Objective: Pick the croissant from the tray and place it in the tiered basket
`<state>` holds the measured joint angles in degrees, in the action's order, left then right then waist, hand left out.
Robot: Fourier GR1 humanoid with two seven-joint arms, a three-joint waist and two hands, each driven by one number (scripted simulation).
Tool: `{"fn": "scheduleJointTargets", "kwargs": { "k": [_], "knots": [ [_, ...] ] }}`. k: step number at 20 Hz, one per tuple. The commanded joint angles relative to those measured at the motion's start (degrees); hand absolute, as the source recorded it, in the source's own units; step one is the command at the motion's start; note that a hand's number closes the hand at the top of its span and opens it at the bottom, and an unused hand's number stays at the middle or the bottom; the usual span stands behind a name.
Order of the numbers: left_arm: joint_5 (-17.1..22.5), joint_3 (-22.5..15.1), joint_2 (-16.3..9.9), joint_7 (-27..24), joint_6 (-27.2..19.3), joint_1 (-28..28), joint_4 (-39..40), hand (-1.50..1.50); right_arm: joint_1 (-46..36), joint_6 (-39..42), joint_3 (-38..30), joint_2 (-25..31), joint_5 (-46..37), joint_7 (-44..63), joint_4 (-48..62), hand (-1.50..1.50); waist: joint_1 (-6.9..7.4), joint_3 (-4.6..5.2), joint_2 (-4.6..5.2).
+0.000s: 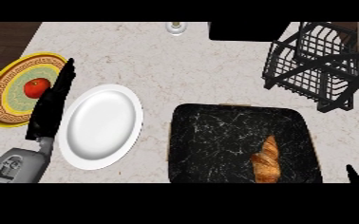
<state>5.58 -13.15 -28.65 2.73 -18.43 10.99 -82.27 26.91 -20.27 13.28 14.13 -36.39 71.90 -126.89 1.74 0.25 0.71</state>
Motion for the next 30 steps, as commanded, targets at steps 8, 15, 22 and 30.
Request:
{"fn": "scheduleJointTargets", "kwargs": {
  "k": [8,15,22,30],
  "knots": [
    [-0.2,1.2,0.6,0.0,1.7,1.0,1.7,0.00,-6.7,10.4,4.3,-12.0,-15.9,13.4,6.3,-1.50,-0.64,0.00,-0.22],
    [-0.9,1.5,1.1,2.1,1.0,0.3,-0.7,0.00,-7.5,14.8,4.4,-14.0,-20.1,13.3,6.4,-1.50,-0.99,-0.10,-0.48],
    [-1.1,3.0,1.2,-1.7,1.2,-3.2,-0.4,0.00,-12.1,12.9,1.7,-14.1,-16.4,13.3,12.0,-1.50,-0.59,-0.16,-0.45],
    [-2.0,2.9,1.9,-0.2,2.0,-1.6,0.2,0.00,-12.1,11.0,2.2,-14.1,-16.0,13.3,14.6,-1.50,-1.44,-0.16,-0.47]
  ]
}}
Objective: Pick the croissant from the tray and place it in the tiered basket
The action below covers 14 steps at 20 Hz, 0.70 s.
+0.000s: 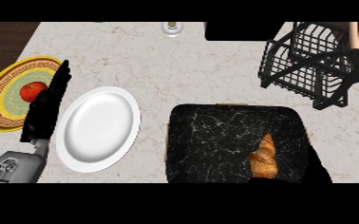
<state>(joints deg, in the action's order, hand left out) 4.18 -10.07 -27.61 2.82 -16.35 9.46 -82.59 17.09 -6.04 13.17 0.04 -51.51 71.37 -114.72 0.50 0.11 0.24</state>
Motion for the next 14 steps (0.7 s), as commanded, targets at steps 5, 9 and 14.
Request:
{"fn": "scheduleJointTargets", "kwargs": {
  "k": [5,9,14],
  "knots": [
    [-0.1,0.9,0.6,-0.8,1.4,0.7,0.9,0.00,-6.8,-2.0,-0.7,0.0,2.6,13.8,5.8,-1.50,0.02,-0.03,0.03],
    [-0.9,1.2,1.5,-0.5,0.5,-0.2,1.7,0.00,-6.7,-1.4,-0.7,0.0,4.9,13.8,4.6,-1.50,-0.27,-0.02,-0.06],
    [-1.5,0.8,2.0,-0.6,1.0,-1.7,-0.6,0.00,-6.7,-4.5,-1.3,0.0,6.9,11.5,10.5,-1.50,-0.06,-0.11,-0.25]
  ]
}}
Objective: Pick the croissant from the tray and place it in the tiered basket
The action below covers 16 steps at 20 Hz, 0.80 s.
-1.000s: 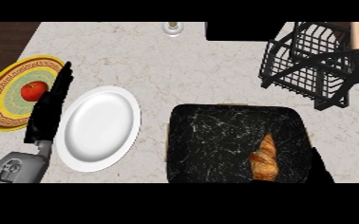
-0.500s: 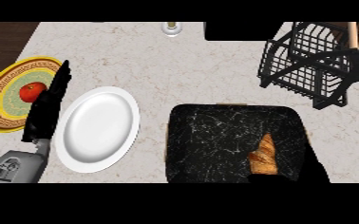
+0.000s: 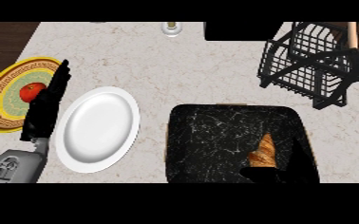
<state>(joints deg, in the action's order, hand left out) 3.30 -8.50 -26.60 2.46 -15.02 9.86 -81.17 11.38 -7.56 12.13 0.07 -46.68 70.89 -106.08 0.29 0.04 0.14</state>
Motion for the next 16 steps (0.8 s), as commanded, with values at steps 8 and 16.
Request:
{"fn": "scheduleJointTargets", "kwargs": {
  "k": [8,16],
  "knots": [
    [-0.9,1.4,1.0,0.8,0.7,1.3,0.3,0.00,-5.1,4.0,4.0,0.0,3.6,5.5,9.7,1.50,0.07,-0.01,0.03],
    [-2.3,1.7,2.4,-0.3,0.4,-0.6,0.2,0.00,-7.6,-4.5,2.7,0.0,3.8,8.9,7.1,1.50,-0.15,-0.03,-0.08]
  ]
}}
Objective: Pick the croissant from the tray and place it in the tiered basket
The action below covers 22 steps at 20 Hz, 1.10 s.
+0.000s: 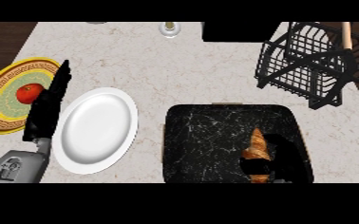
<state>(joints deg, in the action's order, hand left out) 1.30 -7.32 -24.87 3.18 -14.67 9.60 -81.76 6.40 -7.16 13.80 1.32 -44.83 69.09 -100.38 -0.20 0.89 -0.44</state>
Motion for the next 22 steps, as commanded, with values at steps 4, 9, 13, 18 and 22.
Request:
{"fn": "scheduleJointTargets", "kwargs": {
  "k": [4,9,13,18,22],
  "knots": [
    [0.1,0.3,0.1,-0.4,1.8,-1.9,-0.9,0.00,-2.8,-8.4,2.4,-1.3,-1.1,13.7,-2.5,1.50,0.57,-0.86,0.30],
    [-1.7,-1.7,2.2,-1.5,1.3,1.3,-0.3,0.00,-26.6,1.0,9.7,-1.3,-5.4,1.5,14.2,1.50,4.96,-0.83,1.33],
    [-0.8,-1.0,1.5,0.1,3.0,3.5,0.6,0.00,-42.2,-5.7,9.0,-1.3,-6.0,-2.0,25.6,1.50,5.07,-0.89,1.45],
    [-1.5,-0.5,2.1,0.5,1.8,2.9,1.2,0.00,-52.2,-13.8,7.9,-1.3,-15.5,-0.2,27.8,1.50,3.17,-0.83,0.73],
    [-0.7,1.2,1.0,-0.1,2.9,2.6,2.7,0.00,-61.2,-12.2,5.7,-1.3,-20.9,3.2,28.1,1.50,2.15,-0.79,0.48]
  ]
}}
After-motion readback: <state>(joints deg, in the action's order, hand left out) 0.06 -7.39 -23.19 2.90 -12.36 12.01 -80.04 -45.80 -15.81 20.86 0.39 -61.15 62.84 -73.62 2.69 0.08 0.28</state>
